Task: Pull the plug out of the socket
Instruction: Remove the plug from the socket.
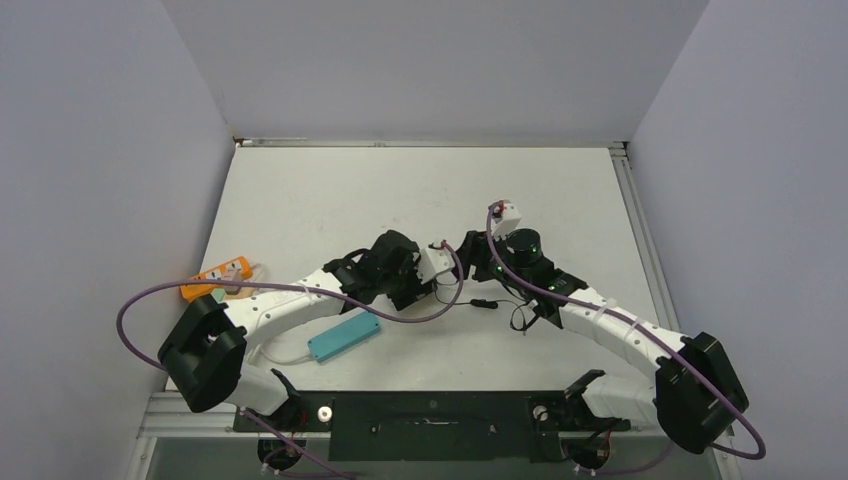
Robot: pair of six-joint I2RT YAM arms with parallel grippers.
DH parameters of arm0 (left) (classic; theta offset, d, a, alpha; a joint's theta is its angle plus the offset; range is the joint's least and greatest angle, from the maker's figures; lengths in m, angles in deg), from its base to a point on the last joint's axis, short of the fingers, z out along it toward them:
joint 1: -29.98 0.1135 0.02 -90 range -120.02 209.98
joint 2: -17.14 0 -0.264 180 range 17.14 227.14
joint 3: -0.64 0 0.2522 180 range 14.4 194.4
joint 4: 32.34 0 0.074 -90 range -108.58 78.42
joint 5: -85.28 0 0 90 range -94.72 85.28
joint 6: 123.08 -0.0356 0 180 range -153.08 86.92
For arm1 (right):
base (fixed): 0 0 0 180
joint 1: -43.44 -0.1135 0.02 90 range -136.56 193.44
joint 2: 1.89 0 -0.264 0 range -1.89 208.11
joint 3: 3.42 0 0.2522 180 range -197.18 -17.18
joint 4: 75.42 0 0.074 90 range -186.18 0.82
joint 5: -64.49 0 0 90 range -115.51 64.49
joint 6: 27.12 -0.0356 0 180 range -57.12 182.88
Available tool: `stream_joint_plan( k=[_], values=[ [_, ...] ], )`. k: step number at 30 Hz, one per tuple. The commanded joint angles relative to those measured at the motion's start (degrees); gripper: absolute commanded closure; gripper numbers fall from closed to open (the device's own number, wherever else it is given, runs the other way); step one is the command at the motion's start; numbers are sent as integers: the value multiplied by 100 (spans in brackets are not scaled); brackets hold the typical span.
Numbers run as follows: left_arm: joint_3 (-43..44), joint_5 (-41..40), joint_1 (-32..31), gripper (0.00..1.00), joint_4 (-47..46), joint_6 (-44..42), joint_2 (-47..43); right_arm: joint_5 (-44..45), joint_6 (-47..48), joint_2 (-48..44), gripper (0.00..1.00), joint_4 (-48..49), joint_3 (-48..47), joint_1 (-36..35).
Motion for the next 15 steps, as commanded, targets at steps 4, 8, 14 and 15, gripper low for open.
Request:
stream_joint_plan(
  k=[4,8,14,15],
  values=[
    [23,224,-1,100,112,125,-100,-123,-100,473,39,709,-5,-223],
    [17,303,-2,100,81,150,-122,-291,-169,711,39,1017,3,-324],
    [0,351,5,100,36,176,-166,-526,-262,1170,41,1368,-34,-378],
    [0,355,12,100,25,177,-166,-533,-263,1251,42,1378,-53,-394]
  ],
)
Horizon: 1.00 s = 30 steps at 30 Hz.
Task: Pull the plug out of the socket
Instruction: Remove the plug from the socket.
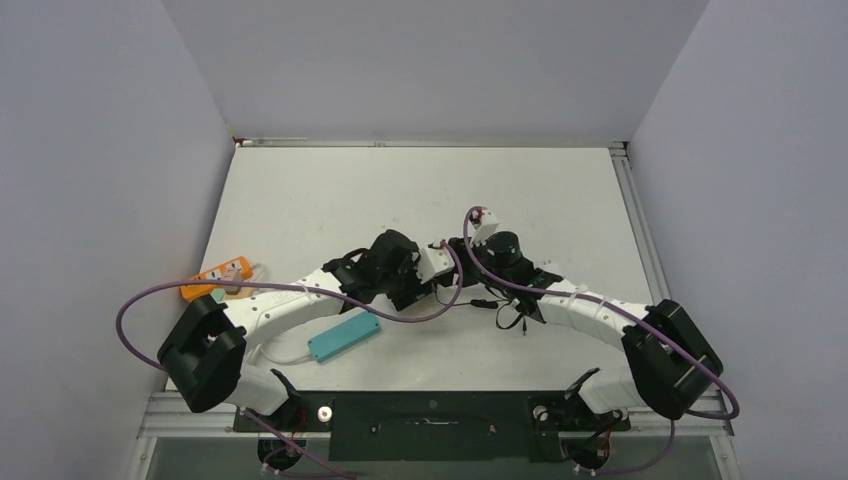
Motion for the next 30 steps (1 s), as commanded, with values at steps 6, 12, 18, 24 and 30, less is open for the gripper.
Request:
stream_joint_plan(
  k=[6,12,18,24,30],
  values=[
    [-5,261,37,100,12,138,-166,-355,-123,504,52,737,-137,-191],
    [9,194,78,100,25,147,-137,-510,-172,582,72,817,-150,-236],
    [59,3,57,100,109,90,-19,-429,17,426,92,585,-229,-157],
    [35,-7,44,100,106,84,-46,-881,-21,205,95,588,-130,473],
    [52,76,98,100,95,137,-82,-463,312,-335,95,203,12,542]
  ],
)
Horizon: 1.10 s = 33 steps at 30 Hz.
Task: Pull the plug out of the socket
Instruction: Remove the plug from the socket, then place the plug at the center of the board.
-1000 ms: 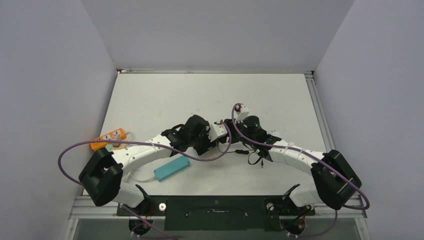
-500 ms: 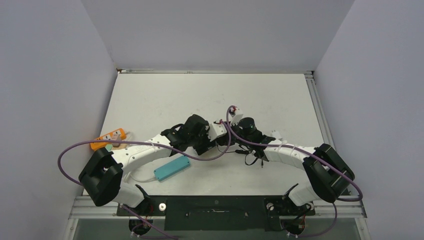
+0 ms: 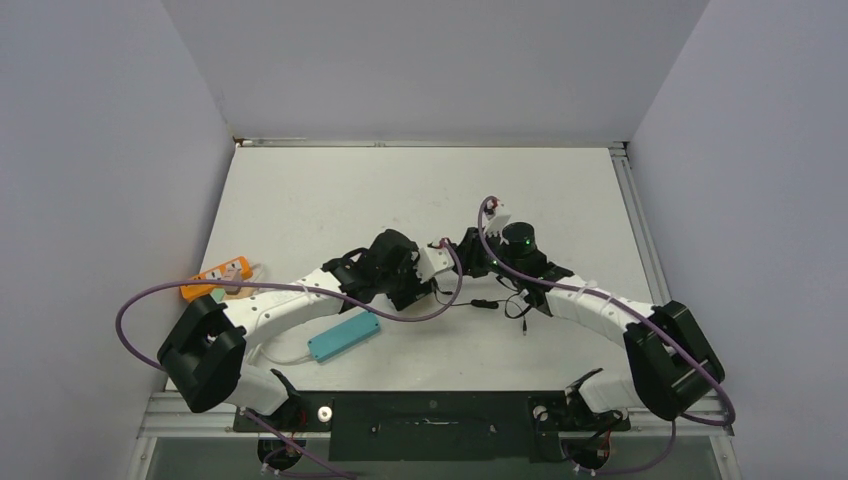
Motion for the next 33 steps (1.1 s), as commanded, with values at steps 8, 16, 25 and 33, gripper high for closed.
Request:
stream_joint_plan(
  k=[8,16,25,33],
  values=[
    [22,569,375,100,-123,384,-333,1278,516,-1221,95,-918,32,173],
    [-193,2005,1114,100,-915,1228,-1052,1446,712,-1650,95,-1373,-11,1515],
    [-543,3829,1919,100,-2357,2783,-1335,1132,276,-745,95,-167,857,2270],
    [-592,4577,2103,100,-3001,3531,-1157,1104,188,-8,88,54,908,2415]
  ],
)
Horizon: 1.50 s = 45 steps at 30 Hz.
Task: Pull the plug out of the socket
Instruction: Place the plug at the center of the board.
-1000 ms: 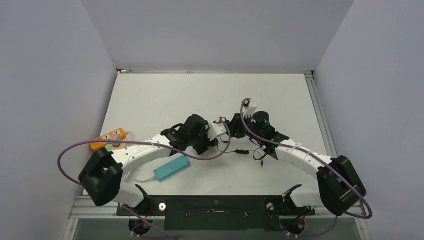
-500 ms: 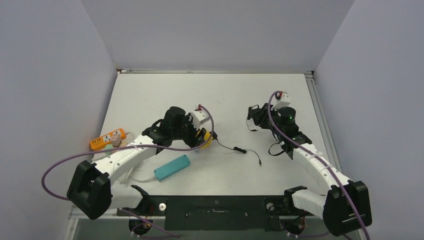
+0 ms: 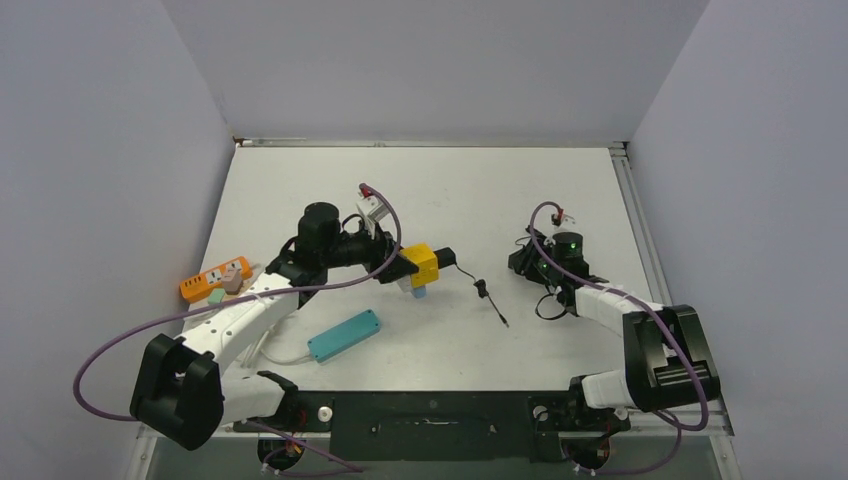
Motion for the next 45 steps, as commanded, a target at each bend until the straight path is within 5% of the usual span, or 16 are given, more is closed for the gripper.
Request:
stream_joint_plan(
  k=[1,9,16,28,31,37,45],
  values=[
    [118,808,55,100,-1036,605,18,-37,-125,206,86,593,-34,159],
    [187,1013,77,100,-1106,833,181,-21,-179,334,54,584,9,341],
    [170,962,101,100,-1110,799,117,131,-166,209,37,454,11,362],
    [155,1258,402,100,-1212,742,-179,-53,-12,-1432,4,253,31,314],
    [155,1660,483,100,-1242,672,-296,-946,20,-1828,0,871,76,142],
    [261,2474,629,100,-1028,537,-341,-2769,-194,-2093,10,2724,245,-637],
    [524,2727,640,100,-89,-100,-292,-3752,-307,-1951,10,3413,230,-1427]
  ],
)
